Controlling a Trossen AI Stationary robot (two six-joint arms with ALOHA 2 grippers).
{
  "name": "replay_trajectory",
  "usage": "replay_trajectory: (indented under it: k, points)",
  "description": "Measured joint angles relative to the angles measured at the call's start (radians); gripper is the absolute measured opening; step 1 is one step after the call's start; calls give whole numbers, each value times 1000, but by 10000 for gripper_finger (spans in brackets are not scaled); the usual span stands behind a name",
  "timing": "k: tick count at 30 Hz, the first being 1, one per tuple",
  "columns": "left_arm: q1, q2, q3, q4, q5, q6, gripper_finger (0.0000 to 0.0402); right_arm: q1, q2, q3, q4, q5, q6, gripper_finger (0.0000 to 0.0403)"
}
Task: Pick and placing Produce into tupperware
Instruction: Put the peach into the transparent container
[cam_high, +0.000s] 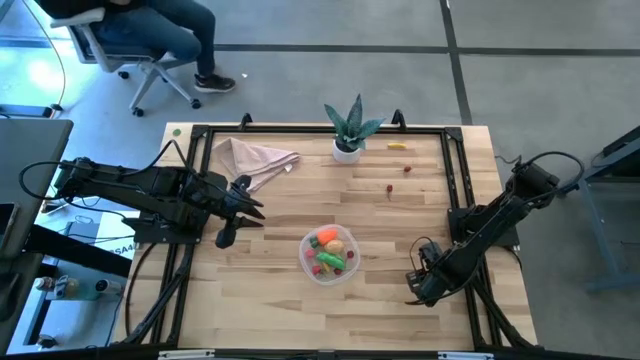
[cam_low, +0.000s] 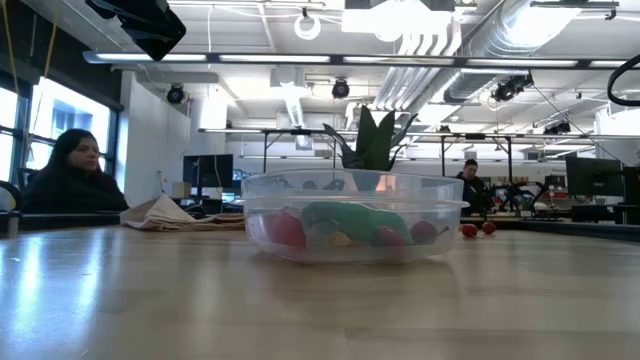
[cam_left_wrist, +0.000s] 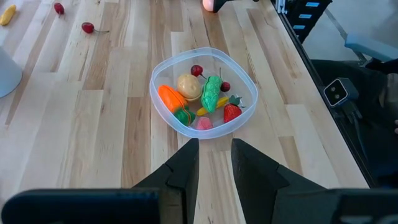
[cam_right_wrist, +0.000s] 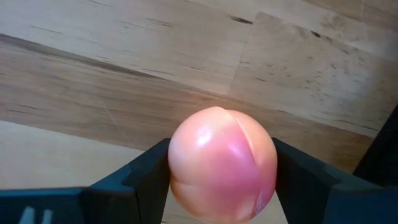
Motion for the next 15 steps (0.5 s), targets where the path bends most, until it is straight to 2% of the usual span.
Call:
replay_trajectory:
  k: [15]
  points:
    - [0,0,0,0,0,0,83,0,0,1,0,12,-26,226]
